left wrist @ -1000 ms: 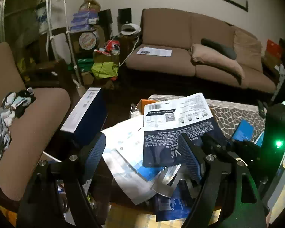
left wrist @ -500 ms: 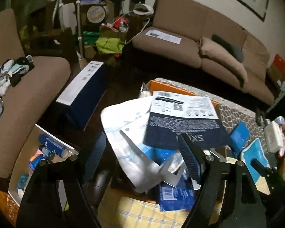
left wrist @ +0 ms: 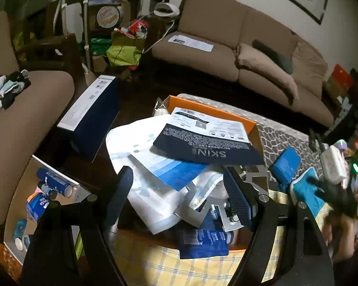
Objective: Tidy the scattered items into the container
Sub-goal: 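Grasp the blue rectangular box with the right gripper and lift it, then carry the blue box into the orange box with the right gripper and release, then move the left gripper to the teal mesh pouch and grasp its edge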
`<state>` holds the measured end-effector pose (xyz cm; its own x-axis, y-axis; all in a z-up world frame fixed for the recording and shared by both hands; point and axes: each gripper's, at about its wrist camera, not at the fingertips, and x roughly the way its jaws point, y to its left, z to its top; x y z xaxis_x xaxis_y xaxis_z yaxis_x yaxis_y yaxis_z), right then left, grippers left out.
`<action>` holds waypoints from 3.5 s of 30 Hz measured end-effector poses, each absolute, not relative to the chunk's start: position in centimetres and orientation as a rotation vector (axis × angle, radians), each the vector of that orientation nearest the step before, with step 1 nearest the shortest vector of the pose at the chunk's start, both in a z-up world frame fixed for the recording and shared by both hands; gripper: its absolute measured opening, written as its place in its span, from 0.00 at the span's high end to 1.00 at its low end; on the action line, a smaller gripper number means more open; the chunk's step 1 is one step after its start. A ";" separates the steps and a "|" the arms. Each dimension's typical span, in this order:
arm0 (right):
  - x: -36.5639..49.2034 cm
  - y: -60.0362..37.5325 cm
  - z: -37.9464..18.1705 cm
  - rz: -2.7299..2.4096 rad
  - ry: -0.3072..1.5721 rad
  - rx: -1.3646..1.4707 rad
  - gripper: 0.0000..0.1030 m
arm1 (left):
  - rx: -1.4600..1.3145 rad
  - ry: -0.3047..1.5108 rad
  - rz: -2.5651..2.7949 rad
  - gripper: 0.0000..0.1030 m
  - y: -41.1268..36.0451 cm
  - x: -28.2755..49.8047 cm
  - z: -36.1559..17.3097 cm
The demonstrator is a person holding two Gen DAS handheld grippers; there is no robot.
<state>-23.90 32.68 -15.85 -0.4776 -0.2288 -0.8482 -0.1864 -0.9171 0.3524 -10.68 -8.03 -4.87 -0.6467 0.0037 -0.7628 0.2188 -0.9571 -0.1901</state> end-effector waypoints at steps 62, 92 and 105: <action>-21.1 18.6 -6.7 -1.976 -0.917 1.212 0.78 | 1.182 0.561 -2.627 0.27 -12.5 -10.1 -4.4; -25.2 25.4 -22.0 -2.411 0.268 1.709 0.46 | 1.222 0.472 -2.723 0.27 -9.1 -10.4 -4.2; -19.1 32.2 -16.2 -2.545 -0.255 1.412 0.66 | 1.230 0.429 -2.788 0.27 -7.4 -10.2 -3.9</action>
